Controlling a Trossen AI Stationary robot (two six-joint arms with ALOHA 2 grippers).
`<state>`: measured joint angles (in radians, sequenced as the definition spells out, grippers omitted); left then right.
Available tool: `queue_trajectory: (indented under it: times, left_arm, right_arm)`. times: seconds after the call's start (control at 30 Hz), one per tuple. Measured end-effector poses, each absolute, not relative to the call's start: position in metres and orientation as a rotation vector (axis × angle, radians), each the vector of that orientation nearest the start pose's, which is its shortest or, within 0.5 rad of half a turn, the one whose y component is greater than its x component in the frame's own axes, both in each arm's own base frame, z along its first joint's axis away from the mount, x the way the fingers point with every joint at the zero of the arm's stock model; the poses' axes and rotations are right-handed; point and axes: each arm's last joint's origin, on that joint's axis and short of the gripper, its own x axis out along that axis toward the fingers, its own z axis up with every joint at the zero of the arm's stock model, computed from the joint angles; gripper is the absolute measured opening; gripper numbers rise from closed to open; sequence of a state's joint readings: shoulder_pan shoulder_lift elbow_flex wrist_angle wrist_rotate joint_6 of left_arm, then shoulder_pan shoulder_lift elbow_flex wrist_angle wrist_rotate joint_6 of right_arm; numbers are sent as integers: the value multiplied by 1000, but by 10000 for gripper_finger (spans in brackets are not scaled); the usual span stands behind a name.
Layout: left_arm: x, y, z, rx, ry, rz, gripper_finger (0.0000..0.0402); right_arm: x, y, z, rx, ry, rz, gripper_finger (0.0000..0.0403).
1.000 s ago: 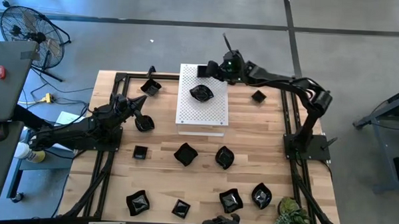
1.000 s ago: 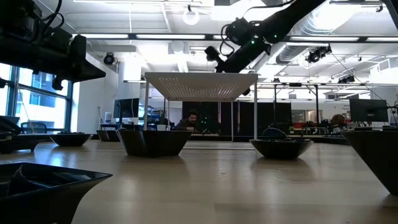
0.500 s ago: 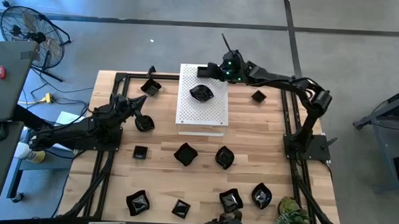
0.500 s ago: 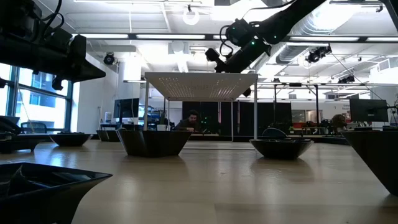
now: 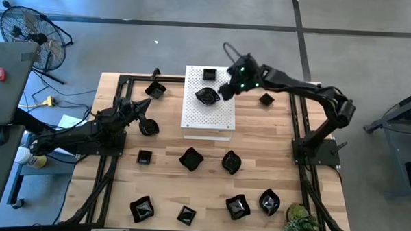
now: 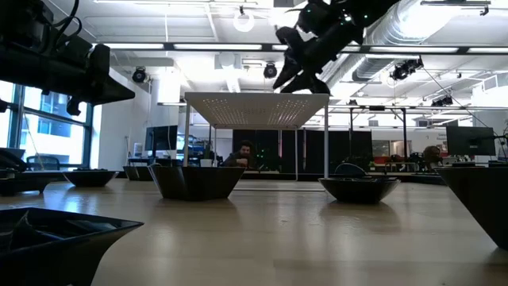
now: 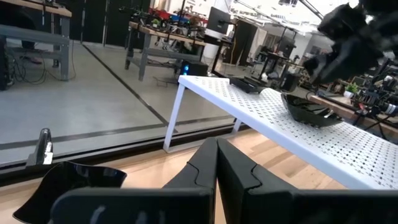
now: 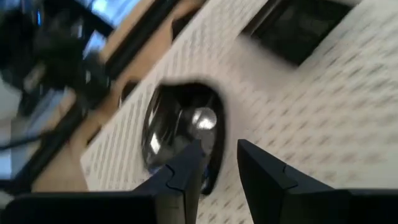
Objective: Pick & Place Mini shaped plates
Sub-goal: Adjust the black leaf shaped plate on the shelf
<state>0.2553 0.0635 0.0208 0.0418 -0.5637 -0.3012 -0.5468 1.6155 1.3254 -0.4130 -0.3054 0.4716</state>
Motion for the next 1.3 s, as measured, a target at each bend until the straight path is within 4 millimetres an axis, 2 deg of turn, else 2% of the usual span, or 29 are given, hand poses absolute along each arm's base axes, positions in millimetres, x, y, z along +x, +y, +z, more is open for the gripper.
queue_trajectory:
  times: [0.17, 0.5, 0.77, 0.9, 1.13, 1.3]
  left_arm:
    - [89, 39, 170, -286, -123, 812, 1]
    - [89, 39, 170, -286, -123, 808, 1]
    - [90, 38, 170, -310, -126, 775, 1]
    - [90, 38, 170, -311, -124, 760, 1]
    - [90, 38, 170, -311, -125, 759, 1]
    - [90, 38, 170, -311, -125, 758, 1]
  right_arm:
    - [319, -166, 286, 711, 617, -416, 98]
    - [320, -166, 284, 724, 624, -440, 98]
    - [329, -167, 269, 769, 649, -463, 97]
    - [331, -167, 271, 760, 617, -464, 77]
    - [331, -169, 272, 739, 612, -463, 10]
    - [328, -175, 272, 744, 603, -483, 10]
